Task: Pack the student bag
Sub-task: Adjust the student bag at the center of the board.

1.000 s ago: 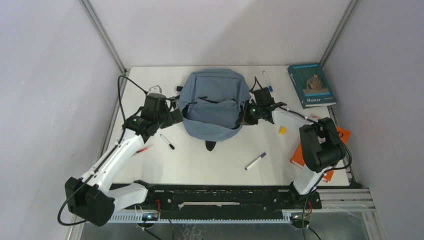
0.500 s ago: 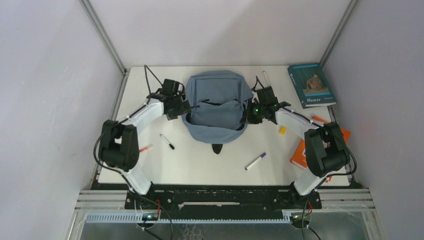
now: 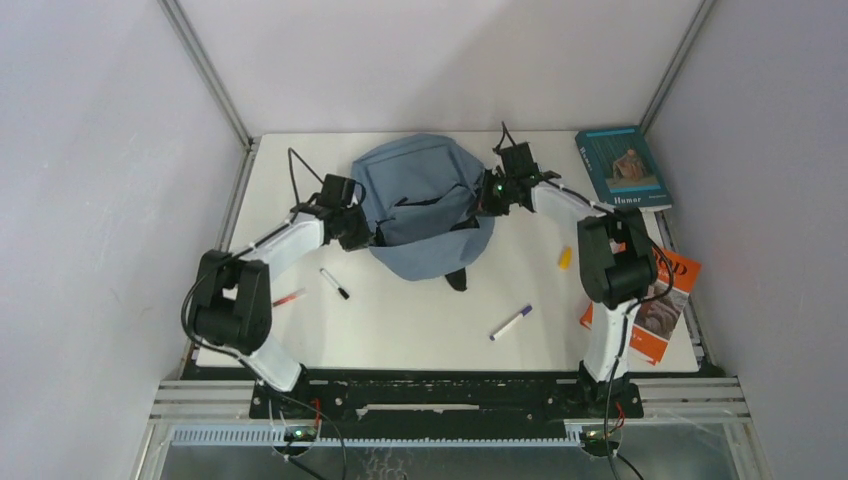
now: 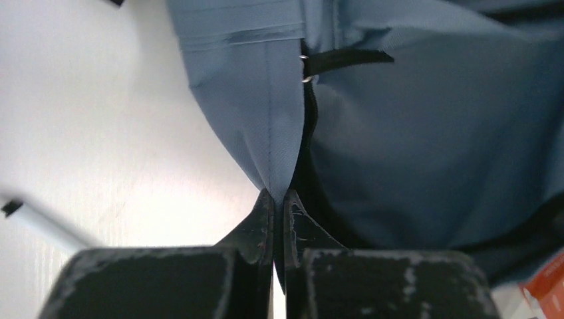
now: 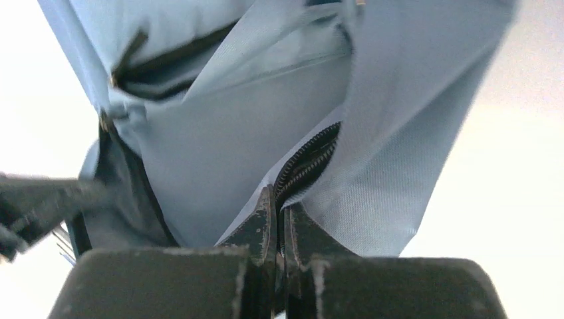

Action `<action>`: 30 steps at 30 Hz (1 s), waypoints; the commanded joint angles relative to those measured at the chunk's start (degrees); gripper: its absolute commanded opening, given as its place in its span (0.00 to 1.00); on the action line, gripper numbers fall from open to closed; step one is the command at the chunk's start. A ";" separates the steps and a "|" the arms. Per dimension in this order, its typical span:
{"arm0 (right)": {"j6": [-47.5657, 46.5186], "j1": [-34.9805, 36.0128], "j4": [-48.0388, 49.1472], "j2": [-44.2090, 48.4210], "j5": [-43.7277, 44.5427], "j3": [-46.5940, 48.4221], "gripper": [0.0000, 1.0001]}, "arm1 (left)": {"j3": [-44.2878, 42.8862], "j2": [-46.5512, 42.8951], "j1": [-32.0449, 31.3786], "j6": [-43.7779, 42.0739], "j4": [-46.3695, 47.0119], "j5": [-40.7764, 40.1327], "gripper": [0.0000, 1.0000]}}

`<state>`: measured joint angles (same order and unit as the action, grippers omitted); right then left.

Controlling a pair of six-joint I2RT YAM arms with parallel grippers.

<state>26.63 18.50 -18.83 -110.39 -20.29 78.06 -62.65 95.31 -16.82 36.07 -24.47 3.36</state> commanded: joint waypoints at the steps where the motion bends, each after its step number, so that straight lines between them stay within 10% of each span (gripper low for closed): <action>1: 2.43 -1.50 2.08 -6.48 0.04 13.19 0.00 | 4.76 -7.87 -1.00 0.50 0.62 2.83 0.01; 3: 2.20 -1.79 -1.35 -10.53 -0.19 19.79 0.05 | 5.12 -8.96 -2.32 -0.46 0.45 4.15 0.12; 7: 2.27 -2.15 -5.30 -9.53 0.63 24.99 0.67 | 1.25 -10.13 -5.41 -4.07 -4.50 1.22 0.59; 10: 2.63 -2.22 -4.51 -3.08 3.49 19.65 0.98 | -2.37 -11.63 -6.07 -6.23 -6.72 -0.75 0.64; 19: 9.80 -6.84 2.96 16.20 1.42 -8.97 1.00 | -14.02 -7.66 -18.72 -24.11 -6.01 -11.42 0.73; 30: 9.99 -14.33 1.59 24.02 -4.83 -17.27 0.99 | -29.63 12.63 -26.94 -33.71 -6.92 -13.29 0.81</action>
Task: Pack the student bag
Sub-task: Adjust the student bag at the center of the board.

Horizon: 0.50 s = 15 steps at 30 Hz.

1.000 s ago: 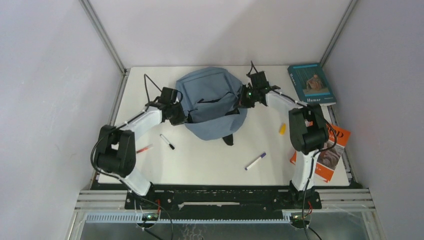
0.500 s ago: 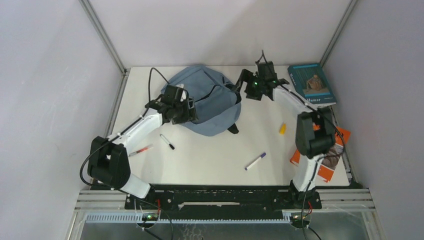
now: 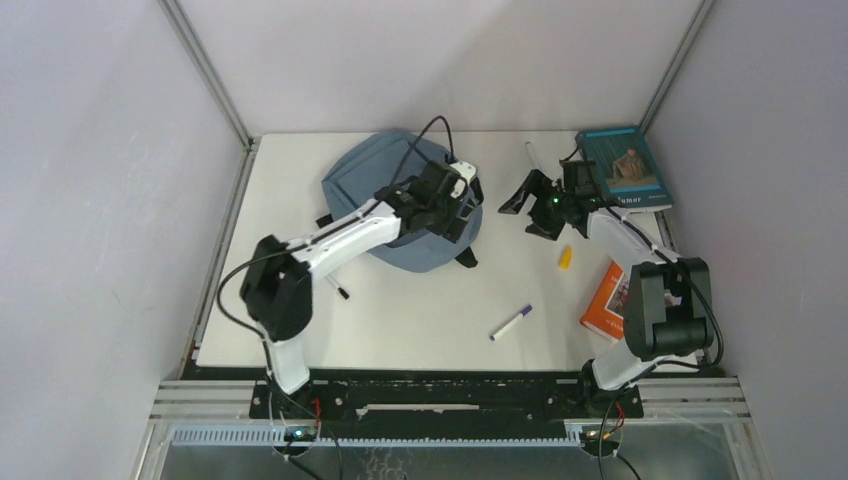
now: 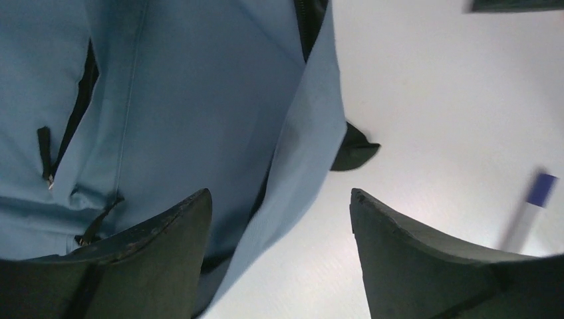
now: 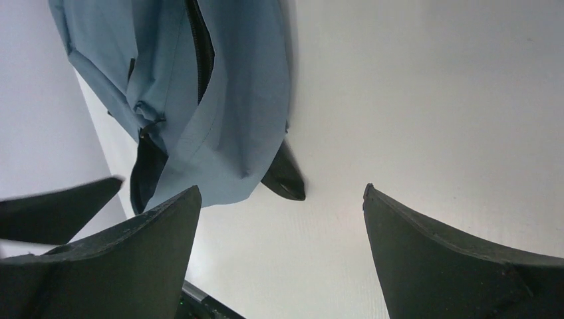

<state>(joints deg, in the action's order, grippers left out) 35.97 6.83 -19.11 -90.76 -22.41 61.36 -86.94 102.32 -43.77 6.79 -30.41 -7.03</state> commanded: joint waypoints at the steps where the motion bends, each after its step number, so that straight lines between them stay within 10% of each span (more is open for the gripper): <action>1: 0.35 -3.29 1.60 4.89 -2.86 -0.77 1.00 | -6.79 7.45 -0.01 -4.60 -1.38 -3.16 0.81; 11: -0.67 -4.90 -0.05 8.14 -3.24 -1.16 1.00 | -17.38 23.25 0.19 -2.34 -5.75 -8.21 0.78; 15: -0.42 -5.24 0.07 9.37 -3.33 -1.16 1.00 | -20.84 26.57 2.02 -0.62 -9.50 -7.40 0.53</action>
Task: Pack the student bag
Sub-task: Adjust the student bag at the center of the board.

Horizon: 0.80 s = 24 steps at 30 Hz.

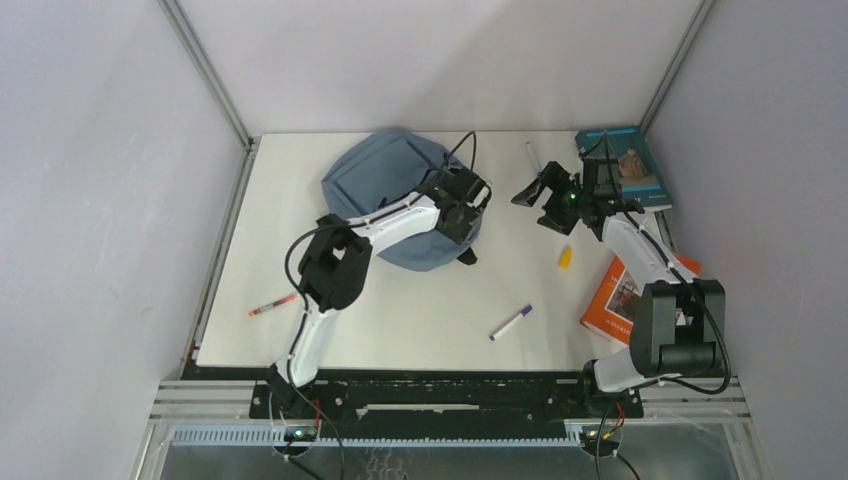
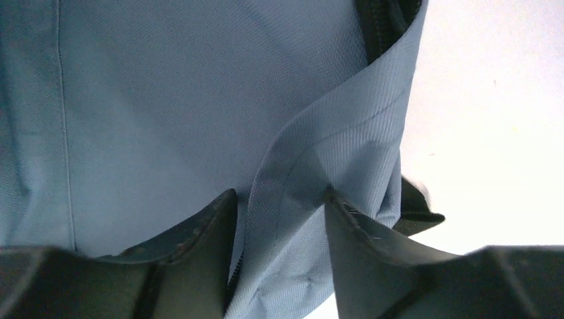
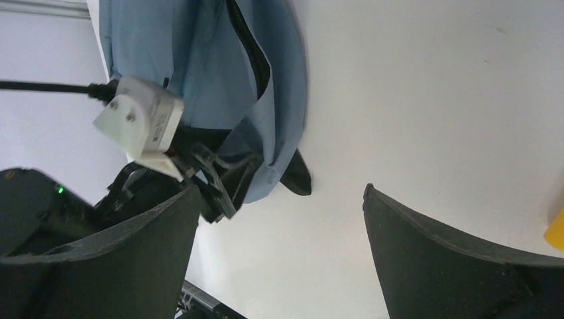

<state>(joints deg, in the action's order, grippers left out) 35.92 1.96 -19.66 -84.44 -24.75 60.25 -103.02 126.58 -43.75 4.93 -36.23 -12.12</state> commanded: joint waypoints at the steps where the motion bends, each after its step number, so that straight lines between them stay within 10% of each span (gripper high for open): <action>1: -0.33 -0.58 0.59 3.44 -1.00 -0.04 1.00 | -5.48 2.19 2.88 1.41 -5.08 -1.23 0.33; 3: -0.38 -0.99 0.39 4.30 -1.08 -0.04 1.00 | -7.15 0.54 4.94 1.67 -7.66 0.05 0.01; 11: -0.80 -1.52 -0.94 8.26 -0.49 -0.04 1.00 | -17.54 -20.02 16.62 -1.75 -10.09 -2.54 0.00; 24: -0.89 -1.52 -2.08 12.01 0.47 -1.21 0.99 | -26.78 -25.90 20.80 -7.19 -2.75 -1.35 0.00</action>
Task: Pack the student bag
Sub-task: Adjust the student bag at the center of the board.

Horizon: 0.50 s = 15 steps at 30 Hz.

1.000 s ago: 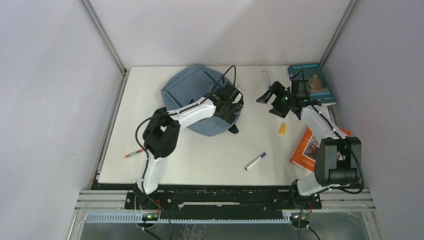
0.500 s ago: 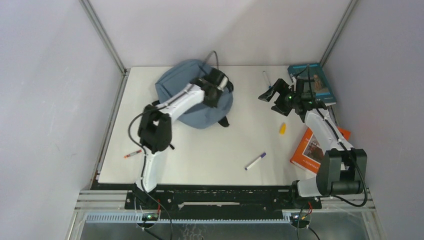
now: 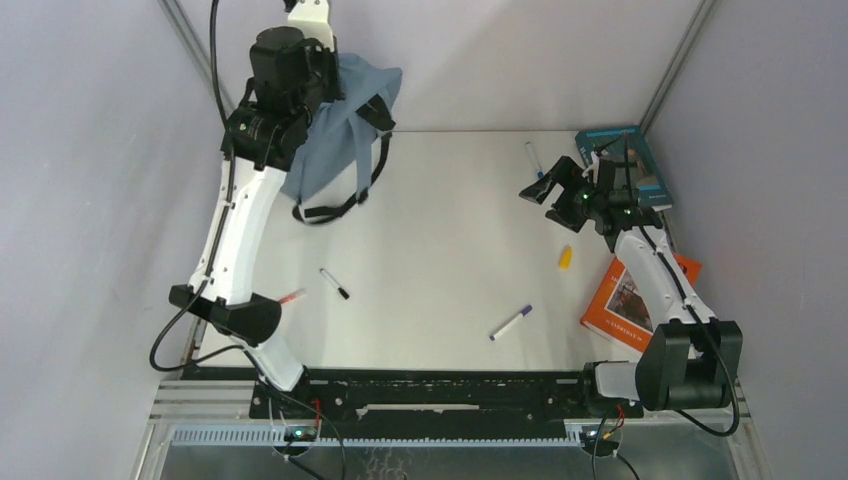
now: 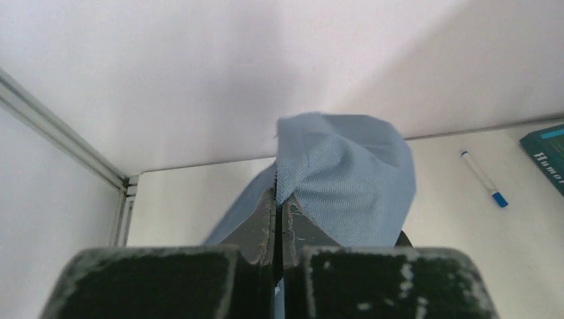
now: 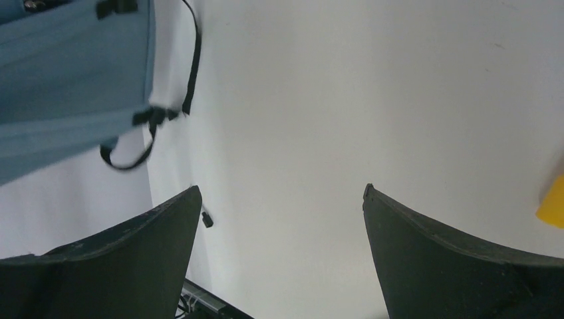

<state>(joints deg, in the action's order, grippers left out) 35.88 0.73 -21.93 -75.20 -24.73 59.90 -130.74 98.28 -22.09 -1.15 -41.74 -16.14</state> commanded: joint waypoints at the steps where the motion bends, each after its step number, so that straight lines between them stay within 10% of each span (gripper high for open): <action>1: -0.78 -0.29 0.17 2.97 0.58 -1.28 0.99 | 3.03 2.38 -0.88 0.27 3.08 3.58 0.00; 8: -0.34 -0.29 1.01 3.22 1.02 -3.38 0.99 | 32.11 0.35 -6.92 11.84 20.18 12.81 0.00; 15: -1.05 -0.29 -0.01 4.27 1.65 -3.65 0.99 | 34.23 7.77 -12.54 7.03 21.08 20.35 0.00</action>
<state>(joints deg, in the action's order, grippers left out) 35.90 0.73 -22.37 -73.56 -24.21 55.86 -96.29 107.39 -33.89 7.57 -26.26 -1.93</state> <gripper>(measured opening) 0.989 0.016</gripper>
